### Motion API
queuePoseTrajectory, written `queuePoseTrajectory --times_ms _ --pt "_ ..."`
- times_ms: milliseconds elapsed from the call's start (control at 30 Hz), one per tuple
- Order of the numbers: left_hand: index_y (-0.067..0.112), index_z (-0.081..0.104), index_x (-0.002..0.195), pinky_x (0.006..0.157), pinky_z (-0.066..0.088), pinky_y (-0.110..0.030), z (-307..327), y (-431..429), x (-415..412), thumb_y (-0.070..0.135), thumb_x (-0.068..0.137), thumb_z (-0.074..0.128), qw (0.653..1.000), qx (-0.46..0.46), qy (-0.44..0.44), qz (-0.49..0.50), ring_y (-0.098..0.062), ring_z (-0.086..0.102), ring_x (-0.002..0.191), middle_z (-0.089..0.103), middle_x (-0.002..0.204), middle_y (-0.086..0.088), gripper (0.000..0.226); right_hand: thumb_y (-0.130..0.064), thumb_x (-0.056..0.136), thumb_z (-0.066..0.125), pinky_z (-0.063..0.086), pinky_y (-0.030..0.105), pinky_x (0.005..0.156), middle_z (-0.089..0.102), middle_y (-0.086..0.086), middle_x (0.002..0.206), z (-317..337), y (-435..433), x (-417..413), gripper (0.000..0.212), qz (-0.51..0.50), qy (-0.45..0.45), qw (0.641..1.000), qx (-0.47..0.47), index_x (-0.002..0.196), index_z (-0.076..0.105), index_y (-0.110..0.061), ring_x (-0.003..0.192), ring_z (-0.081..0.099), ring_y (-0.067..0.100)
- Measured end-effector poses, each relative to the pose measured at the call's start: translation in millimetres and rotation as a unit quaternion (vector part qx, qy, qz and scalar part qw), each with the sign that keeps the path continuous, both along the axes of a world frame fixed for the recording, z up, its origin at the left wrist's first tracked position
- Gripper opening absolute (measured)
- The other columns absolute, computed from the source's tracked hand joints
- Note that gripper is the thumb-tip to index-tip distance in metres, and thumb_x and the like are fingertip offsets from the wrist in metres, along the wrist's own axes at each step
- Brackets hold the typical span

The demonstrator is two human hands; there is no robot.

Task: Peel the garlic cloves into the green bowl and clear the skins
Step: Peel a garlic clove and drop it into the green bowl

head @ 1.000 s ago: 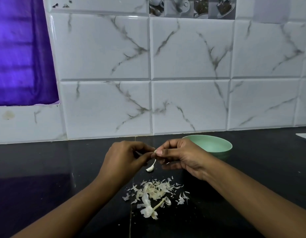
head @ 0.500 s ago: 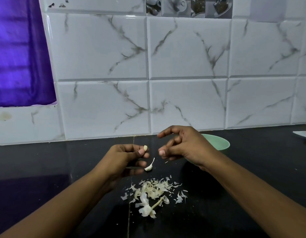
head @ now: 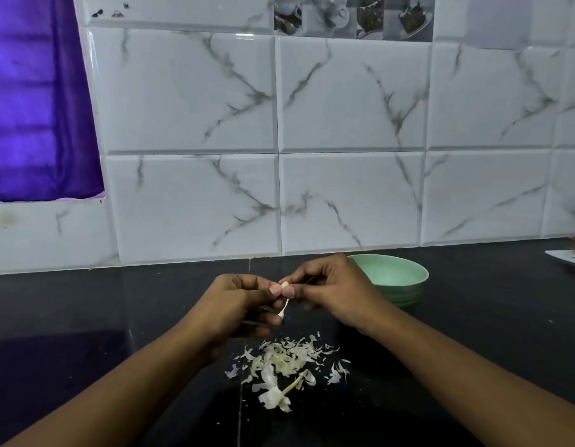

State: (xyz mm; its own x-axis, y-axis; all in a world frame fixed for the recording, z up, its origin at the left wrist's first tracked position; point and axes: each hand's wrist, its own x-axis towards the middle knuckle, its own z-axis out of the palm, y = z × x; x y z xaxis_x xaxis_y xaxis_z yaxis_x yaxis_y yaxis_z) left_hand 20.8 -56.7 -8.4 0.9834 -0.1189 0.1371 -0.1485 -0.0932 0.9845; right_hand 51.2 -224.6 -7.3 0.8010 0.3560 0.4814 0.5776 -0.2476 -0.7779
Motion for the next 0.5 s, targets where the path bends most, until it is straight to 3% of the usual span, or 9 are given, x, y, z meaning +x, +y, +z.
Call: queuePoseTrajectory --times_ms 133,333,433,500 --pt "0.01 0.065 0.079 0.049 0.05 -0.022 0.6 0.0 -0.3 0.015 0.088 0.063 1.0 0.0 0.002 0.003 -0.01 0.064 0.052 0.066 0.063 0.002 0.011 -0.012 0.084 0.068 0.055 0.026 0.063 0.073 0.007 0.08 0.7 -1.0 -2.2 0.005 0.05 0.094 0.993 0.043 0.085 0.073 -0.013 0.077 0.069 0.017" --pt "0.011 0.065 0.076 0.048 0.051 -0.022 -0.6 -2.9 -1.9 0.013 0.088 0.062 1.0 -0.025 0.011 -0.007 -0.012 0.062 0.049 0.064 0.062 0.001 0.013 -0.021 0.093 0.055 0.055 0.028 0.055 0.062 0.002 0.065 3.9 -1.5 -0.6 0.021 0.042 0.182 0.974 0.127 0.079 0.064 -0.009 0.052 0.063 0.011" --pt "0.011 0.068 0.075 0.05 0.05 -0.024 -1.2 -1.3 -1.6 0.015 0.085 0.066 1.0 -0.023 0.001 0.003 -0.012 0.063 0.051 0.065 0.063 0.0 0.011 -0.034 0.08 0.066 0.054 0.029 0.051 0.054 0.0 0.052 5.4 -4.5 -0.6 0.029 -0.007 0.166 0.977 0.134 0.069 0.061 -0.008 0.04 0.052 0.01" --pt "0.011 0.068 0.074 0.05 0.05 -0.023 -1.7 -0.7 -1.4 0.016 0.084 0.067 1.0 -0.013 -0.009 0.01 -0.013 0.064 0.052 0.066 0.063 0.0 0.01 -0.038 0.072 0.071 0.054 0.029 0.051 0.059 0.0 0.056 4.5 -4.9 -2.1 0.032 -0.001 0.164 0.979 0.117 0.073 0.062 -0.007 0.044 0.054 0.011"
